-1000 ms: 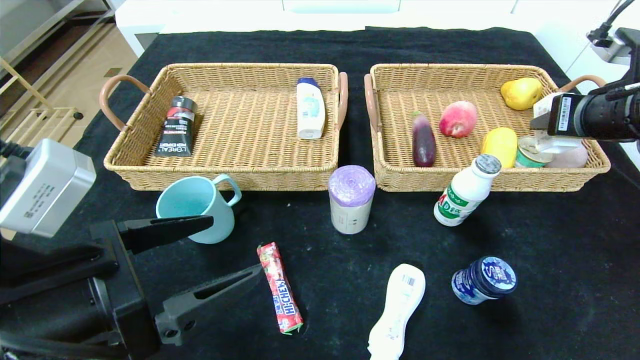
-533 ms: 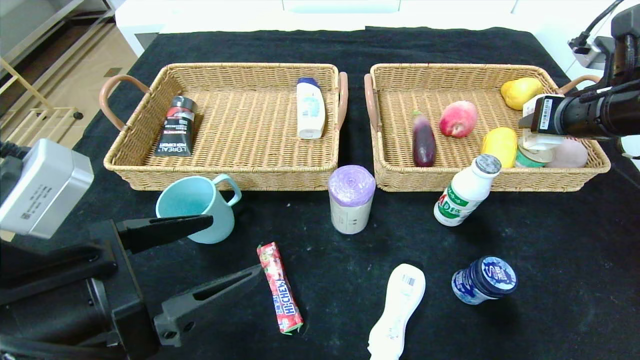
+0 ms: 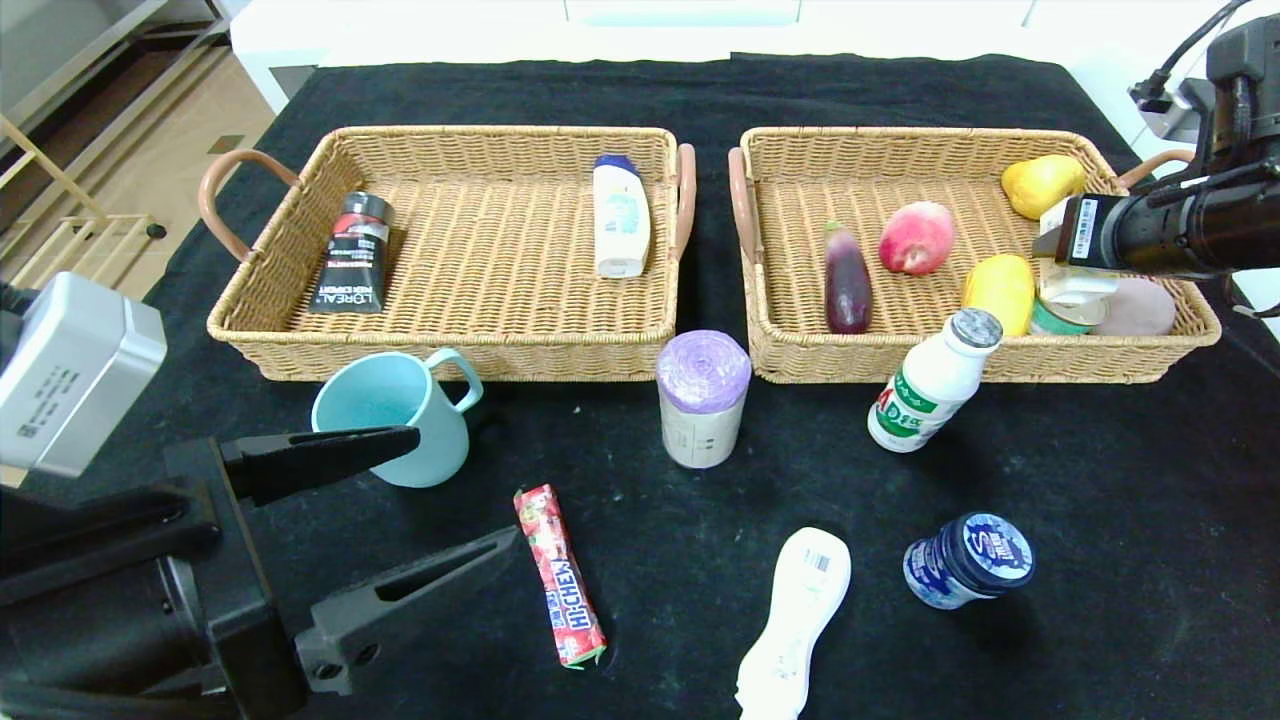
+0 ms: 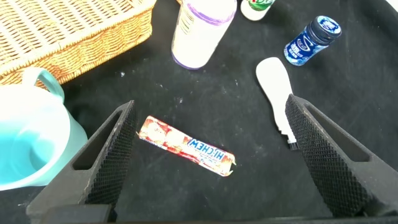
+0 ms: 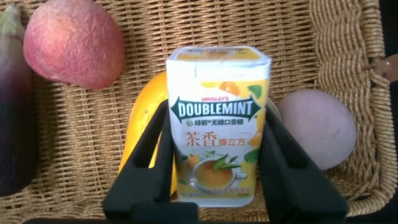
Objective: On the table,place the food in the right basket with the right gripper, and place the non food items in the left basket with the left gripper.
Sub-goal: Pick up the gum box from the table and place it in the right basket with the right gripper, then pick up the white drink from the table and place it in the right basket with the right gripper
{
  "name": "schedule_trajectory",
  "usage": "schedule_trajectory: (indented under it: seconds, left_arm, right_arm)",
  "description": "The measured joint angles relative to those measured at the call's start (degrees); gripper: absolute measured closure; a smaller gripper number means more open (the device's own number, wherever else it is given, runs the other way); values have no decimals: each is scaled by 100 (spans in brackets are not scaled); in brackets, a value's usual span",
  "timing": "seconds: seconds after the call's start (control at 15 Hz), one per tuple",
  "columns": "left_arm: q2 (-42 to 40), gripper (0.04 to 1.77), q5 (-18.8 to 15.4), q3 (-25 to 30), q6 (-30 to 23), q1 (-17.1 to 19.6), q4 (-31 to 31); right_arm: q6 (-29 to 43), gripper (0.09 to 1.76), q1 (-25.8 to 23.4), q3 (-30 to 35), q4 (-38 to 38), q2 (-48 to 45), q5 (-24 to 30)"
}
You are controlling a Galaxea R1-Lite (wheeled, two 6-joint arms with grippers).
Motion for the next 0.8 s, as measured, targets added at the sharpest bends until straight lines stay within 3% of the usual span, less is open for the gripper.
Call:
schedule_trajectory:
  seconds: [0.4, 0.8]
  left_arm:
    - [-27, 9, 0, 2, 41, 0, 5]
    - [-39, 9, -7, 11, 45, 0, 17]
  right_arm:
    - [48, 51, -9, 20, -107, 0, -77]
    - [46, 32, 52, 135, -39, -150, -112]
